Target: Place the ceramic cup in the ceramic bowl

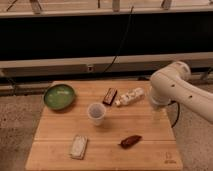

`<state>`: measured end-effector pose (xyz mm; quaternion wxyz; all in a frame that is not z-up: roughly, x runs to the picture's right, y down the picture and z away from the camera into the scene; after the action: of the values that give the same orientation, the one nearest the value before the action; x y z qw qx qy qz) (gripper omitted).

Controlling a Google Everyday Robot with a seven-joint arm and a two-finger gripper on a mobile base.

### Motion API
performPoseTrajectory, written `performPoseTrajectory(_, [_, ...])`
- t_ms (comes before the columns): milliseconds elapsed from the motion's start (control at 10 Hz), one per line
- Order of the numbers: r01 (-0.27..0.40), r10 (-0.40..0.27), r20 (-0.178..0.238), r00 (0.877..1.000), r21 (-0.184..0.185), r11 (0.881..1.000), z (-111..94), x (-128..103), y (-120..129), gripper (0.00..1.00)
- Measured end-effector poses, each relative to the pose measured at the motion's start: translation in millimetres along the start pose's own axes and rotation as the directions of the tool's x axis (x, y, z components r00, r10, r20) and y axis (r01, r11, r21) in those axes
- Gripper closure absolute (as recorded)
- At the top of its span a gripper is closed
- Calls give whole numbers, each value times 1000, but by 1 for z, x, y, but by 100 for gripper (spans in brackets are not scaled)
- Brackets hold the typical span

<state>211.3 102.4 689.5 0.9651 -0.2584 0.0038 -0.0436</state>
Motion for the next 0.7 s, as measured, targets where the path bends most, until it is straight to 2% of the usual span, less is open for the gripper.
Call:
performPoseTrajectory(300, [63, -63, -6, 998, 13, 998, -1, -18, -1, 20])
performPoseTrajectory(500, [117, -117, -8, 993, 16, 993, -2, -55, -3, 20])
performPoseTrajectory(700, [181, -181, -15, 983, 19, 983, 0, -78, -3, 20])
